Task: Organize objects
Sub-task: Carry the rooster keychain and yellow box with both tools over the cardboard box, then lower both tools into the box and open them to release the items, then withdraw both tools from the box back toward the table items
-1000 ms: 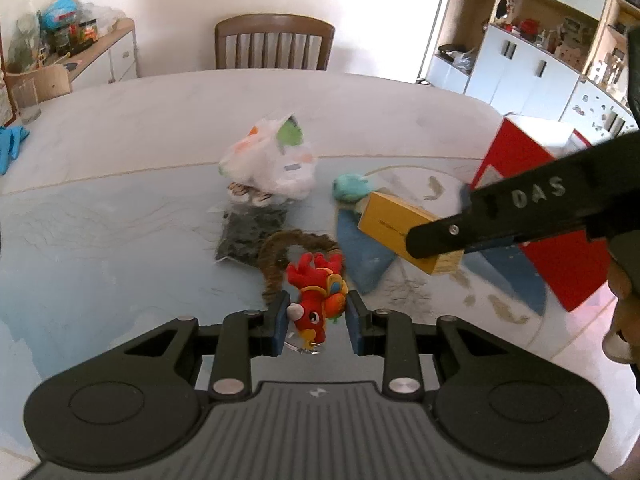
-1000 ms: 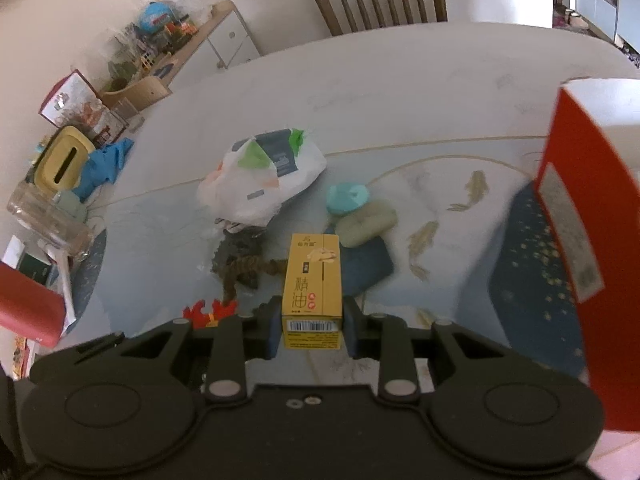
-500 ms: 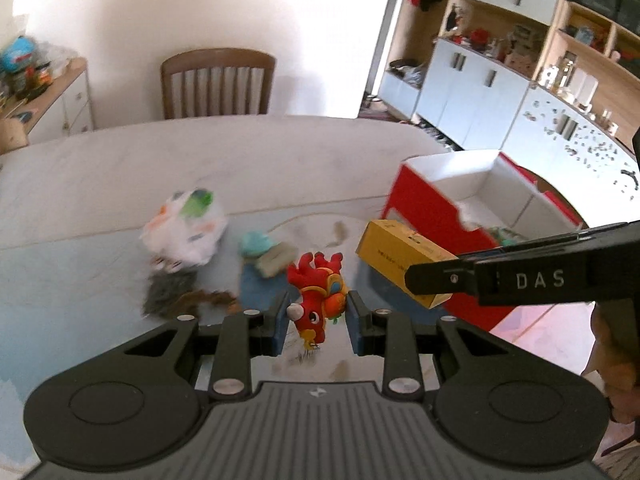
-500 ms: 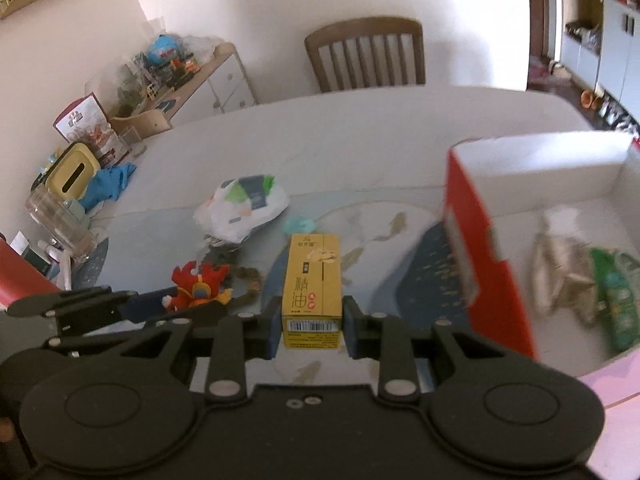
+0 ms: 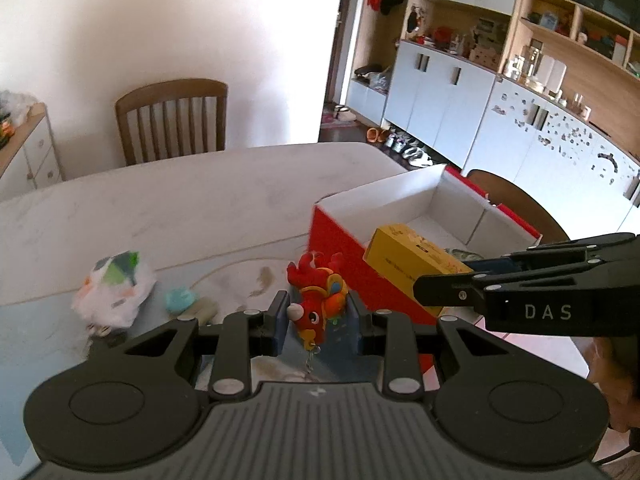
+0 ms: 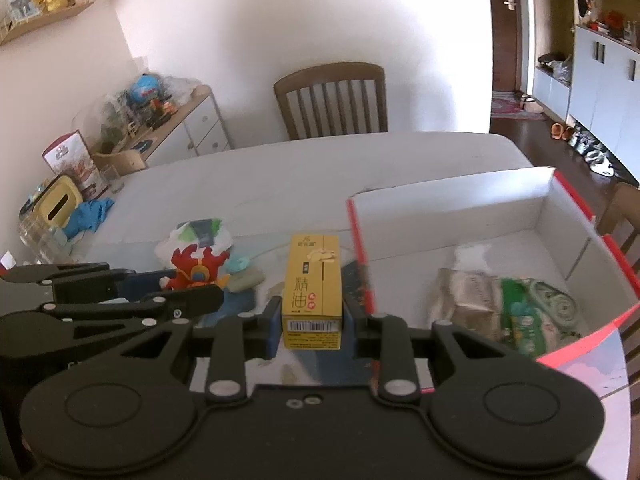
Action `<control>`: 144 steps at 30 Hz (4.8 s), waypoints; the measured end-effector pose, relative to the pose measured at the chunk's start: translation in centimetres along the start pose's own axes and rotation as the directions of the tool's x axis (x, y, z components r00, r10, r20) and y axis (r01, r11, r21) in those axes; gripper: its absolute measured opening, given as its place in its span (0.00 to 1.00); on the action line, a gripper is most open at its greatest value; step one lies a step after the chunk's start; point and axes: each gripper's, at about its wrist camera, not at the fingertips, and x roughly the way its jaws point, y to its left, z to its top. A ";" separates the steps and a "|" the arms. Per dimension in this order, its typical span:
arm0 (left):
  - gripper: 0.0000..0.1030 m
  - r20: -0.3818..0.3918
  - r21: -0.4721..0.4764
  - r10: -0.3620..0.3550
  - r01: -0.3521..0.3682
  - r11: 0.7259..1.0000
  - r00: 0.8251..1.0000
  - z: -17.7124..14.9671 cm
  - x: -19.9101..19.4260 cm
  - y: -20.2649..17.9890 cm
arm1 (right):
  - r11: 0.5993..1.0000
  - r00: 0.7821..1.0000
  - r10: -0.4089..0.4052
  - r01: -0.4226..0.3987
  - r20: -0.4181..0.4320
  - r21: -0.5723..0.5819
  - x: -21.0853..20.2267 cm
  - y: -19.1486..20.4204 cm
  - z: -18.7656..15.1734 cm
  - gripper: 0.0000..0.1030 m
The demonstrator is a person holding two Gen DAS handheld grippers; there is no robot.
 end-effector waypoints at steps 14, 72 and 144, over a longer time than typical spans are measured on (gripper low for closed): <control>0.28 -0.004 0.061 -0.043 0.044 0.997 0.999 4.1 4.5 -7.7 | 0.997 0.998 -0.055 0.053 0.040 0.055 -2.0 -9.0 0.4 0.28; 0.32 -0.412 0.095 0.010 0.032 0.995 0.911 2.6 21.5 -14.7 | 0.986 0.968 -0.160 0.166 -0.192 0.014 8.9 -19.4 0.9 0.31; 0.99 0.073 -0.083 0.037 -0.031 0.996 0.997 -0.8 -3.5 4.8 | 1.000 0.995 0.015 -0.012 0.099 -0.029 -1.7 1.9 0.2 0.96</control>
